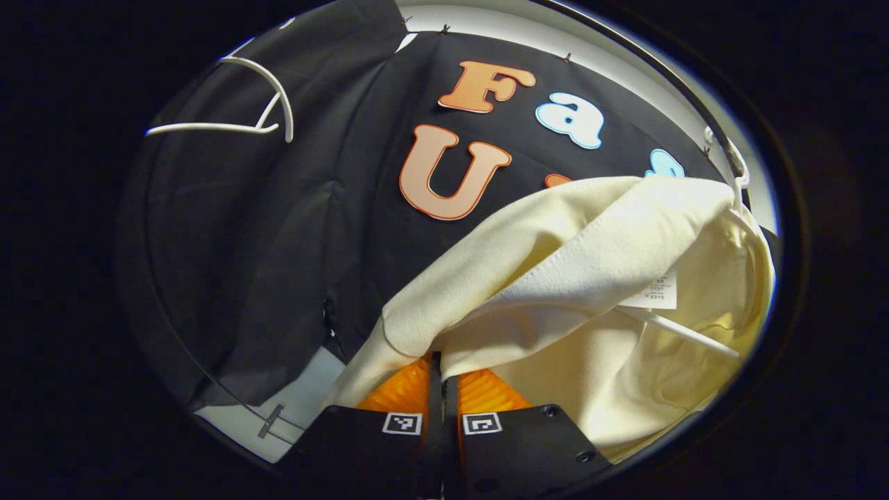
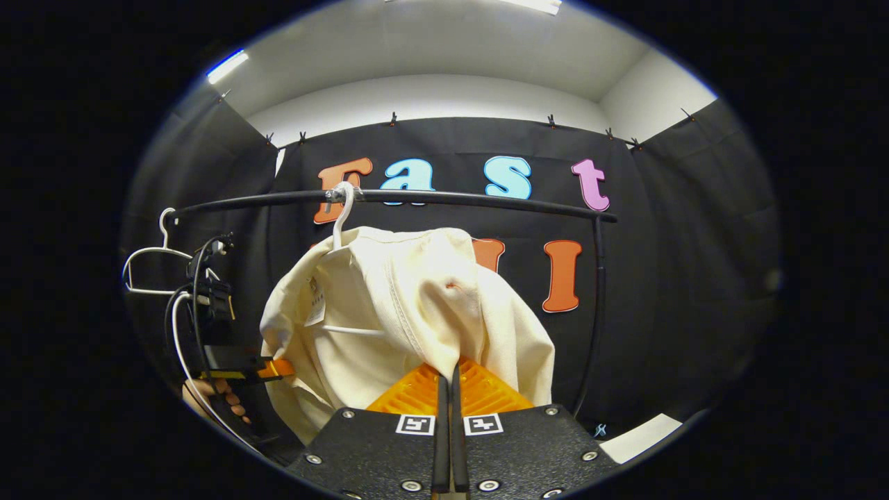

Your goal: Grasp the clothes on the hanger with both hands and then place them into the laundry hamper below.

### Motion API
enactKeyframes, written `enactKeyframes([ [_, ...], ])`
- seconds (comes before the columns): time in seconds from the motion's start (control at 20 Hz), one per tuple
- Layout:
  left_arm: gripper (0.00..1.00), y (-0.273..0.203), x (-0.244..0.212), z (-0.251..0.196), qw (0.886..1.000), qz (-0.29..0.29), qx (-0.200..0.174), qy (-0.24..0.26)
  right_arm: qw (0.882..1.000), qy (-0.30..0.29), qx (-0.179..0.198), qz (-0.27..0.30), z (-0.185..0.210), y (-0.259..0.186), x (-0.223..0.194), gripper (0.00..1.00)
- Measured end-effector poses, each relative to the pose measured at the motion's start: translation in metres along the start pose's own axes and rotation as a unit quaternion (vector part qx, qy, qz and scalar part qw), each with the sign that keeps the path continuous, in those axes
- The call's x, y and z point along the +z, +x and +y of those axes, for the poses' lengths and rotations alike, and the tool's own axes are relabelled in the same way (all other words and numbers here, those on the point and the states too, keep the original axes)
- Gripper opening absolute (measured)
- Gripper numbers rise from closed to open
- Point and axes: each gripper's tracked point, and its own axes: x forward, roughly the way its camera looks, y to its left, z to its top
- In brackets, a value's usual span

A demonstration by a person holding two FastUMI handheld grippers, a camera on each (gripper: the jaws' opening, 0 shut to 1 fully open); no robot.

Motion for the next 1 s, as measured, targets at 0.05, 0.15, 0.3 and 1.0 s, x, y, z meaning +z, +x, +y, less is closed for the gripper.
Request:
enactKeyframes([
  [0.05,0.07,-0.004,0.009,0.003,1.000,-0.005,-0.009,0.020,1.000,-0.001,-0.001,-0.002,-0.002,-0.002,0.002,0.01],
  [0.15,0.07,-0.015,0.032,0.017,0.996,-0.029,-0.006,0.087,1.000,-0.010,-0.002,-0.016,-0.006,-0.006,0.014,0.00],
  [0.3,0.07,-0.029,0.068,0.034,0.985,-0.066,0.001,0.158,0.998,-0.036,-0.006,-0.041,-0.015,-0.010,0.034,0.00],
  [1.0,0.07,-0.042,0.153,0.052,0.973,-0.142,-0.003,0.180,0.997,0.027,0.022,-0.066,-0.037,-0.010,0.078,0.00],
])
